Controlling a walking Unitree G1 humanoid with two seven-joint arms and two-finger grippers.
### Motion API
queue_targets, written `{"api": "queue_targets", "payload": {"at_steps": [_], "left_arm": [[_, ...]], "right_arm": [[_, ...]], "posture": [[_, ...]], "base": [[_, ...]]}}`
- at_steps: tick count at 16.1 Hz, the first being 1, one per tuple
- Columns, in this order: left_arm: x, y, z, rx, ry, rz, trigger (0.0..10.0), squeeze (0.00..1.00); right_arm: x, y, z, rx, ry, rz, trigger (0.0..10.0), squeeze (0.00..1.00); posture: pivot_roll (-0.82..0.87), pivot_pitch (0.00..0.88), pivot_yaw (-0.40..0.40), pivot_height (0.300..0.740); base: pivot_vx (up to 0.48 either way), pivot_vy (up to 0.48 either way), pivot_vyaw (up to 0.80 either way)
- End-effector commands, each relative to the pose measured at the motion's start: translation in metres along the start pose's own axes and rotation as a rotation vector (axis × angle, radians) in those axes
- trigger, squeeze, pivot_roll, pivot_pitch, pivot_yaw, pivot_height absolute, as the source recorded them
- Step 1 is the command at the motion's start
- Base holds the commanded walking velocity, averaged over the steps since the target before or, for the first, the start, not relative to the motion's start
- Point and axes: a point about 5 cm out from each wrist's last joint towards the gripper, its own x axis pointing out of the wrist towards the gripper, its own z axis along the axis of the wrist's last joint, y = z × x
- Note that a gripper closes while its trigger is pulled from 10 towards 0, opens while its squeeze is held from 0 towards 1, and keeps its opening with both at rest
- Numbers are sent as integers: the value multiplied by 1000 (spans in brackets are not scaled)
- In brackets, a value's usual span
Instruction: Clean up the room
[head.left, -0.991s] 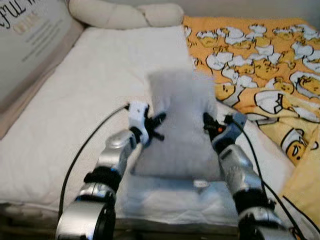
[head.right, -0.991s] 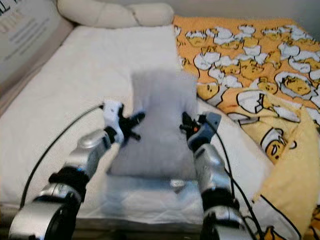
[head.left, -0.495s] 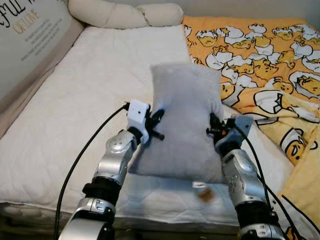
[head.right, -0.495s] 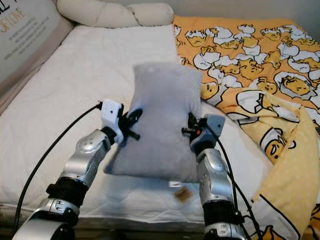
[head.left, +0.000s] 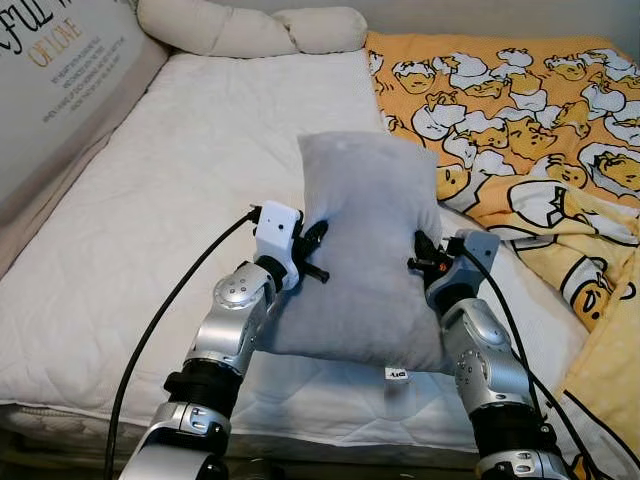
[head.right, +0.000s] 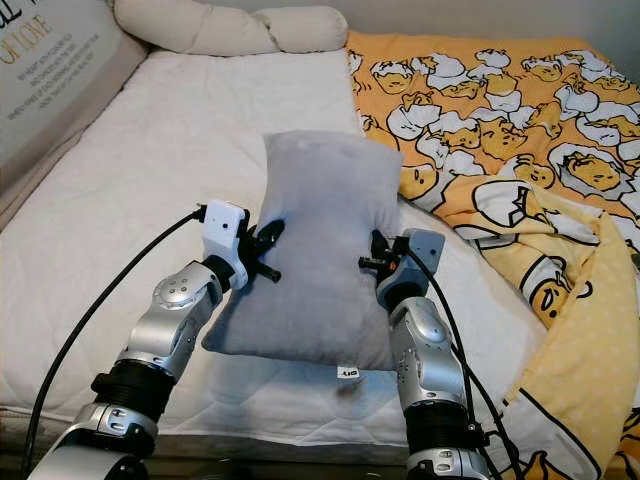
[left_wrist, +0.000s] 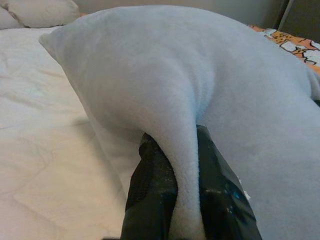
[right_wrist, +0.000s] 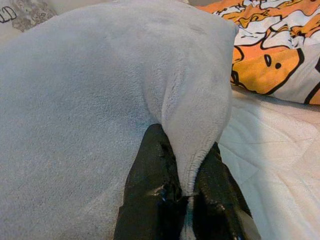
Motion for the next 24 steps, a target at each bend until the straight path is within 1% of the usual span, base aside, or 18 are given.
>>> {"api": "queue_targets", "payload": {"at_steps": [1, 3, 6, 8, 11, 17, 21, 24], "left_arm": [[2, 5, 15, 44, -41, 18, 10000, 0], [1, 9, 15, 48, -34, 39, 10000, 0], [0, 11, 14, 47, -27, 51, 10000, 0], [1, 11, 14, 53, -21, 50, 10000, 0], [2, 10, 14, 52, -19, 47, 10000, 0], [4, 10, 15, 58, -15, 47, 10000, 0], [7, 8, 15, 62, -9, 39, 10000, 0], [6, 6, 12, 63, -3, 34, 10000, 0]], "right_arm": [[4, 3, 11, 9, -36, -3, 10000, 0], [4, 3, 10, 19, -23, -9, 10000, 0], [6, 6, 8, 63, -5, -11, 10000, 0], [7, 6, 8, 52, -8, -24, 10000, 0], [6, 5, 7, 27, -6, -42, 10000, 0], [9, 6, 8, 55, -3, -53, 10000, 0], [7, 4, 9, 48, -10, -63, 10000, 0], [5, 3, 7, 47, -8, -71, 10000, 0]], "posture": [[-54, 0, 31, 740], [-49, 0, 30, 740], [-46, 0, 30, 740], [-49, 0, 34, 740], [-50, 0, 33, 740], [-48, 0, 31, 740], [-64, 0, 46, 740], [-62, 0, 44, 740]], "base": [[0, 368, 0], [0, 360, 0], [0, 359, -142], [0, 358, -800], [0, 356, 0], [0, 351, 0], [0, 353, 0], [0, 351, 0]]}}
